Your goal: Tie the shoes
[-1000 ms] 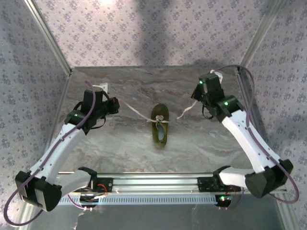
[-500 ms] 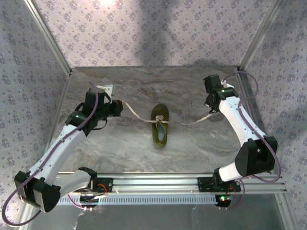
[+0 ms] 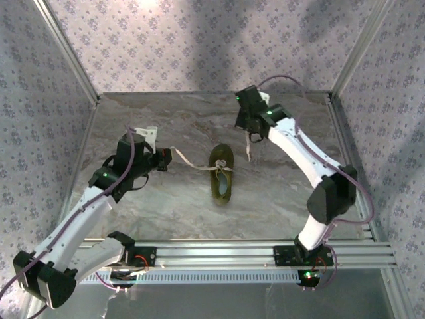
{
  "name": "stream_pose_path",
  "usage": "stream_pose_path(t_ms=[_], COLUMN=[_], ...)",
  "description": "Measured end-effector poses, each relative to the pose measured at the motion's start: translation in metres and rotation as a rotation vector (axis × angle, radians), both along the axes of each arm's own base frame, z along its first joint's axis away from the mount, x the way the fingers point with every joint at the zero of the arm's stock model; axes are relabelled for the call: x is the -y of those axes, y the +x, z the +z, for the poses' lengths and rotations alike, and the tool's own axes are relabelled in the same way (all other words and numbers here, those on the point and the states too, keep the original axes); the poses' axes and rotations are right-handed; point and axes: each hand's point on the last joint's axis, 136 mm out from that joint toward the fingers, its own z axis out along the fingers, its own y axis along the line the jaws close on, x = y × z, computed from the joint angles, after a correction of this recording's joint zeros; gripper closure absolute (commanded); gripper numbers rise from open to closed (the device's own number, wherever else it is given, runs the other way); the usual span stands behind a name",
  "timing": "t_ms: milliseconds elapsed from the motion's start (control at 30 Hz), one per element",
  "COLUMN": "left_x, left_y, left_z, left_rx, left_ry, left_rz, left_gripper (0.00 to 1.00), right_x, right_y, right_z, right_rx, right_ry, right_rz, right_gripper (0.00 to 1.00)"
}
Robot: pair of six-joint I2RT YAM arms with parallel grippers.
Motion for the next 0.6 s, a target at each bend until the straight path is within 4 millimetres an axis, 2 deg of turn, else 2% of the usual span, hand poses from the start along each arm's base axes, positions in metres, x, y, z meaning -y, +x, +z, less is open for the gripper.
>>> stream_pose_path(t_ms=[233,600], left_x=[-0.004,-0.005], left_y=[-0.004,-0.006], left_z=[0.001,-0.001], left_rx=[0.018,0.025], left_ry=[-0.016,-0.012], left_rz=[0.015,0.020], left_gripper=[1.00,1.00], right_x=[-0.082,-0.176], right_y=[0.003,-0.009], right_z=[-0.014,-0.043], right_rx=[-0.025,-0.120], right_ry=[0.022,0.173], right_rz=[0.148,0.360], right_gripper=[1.00,1.00])
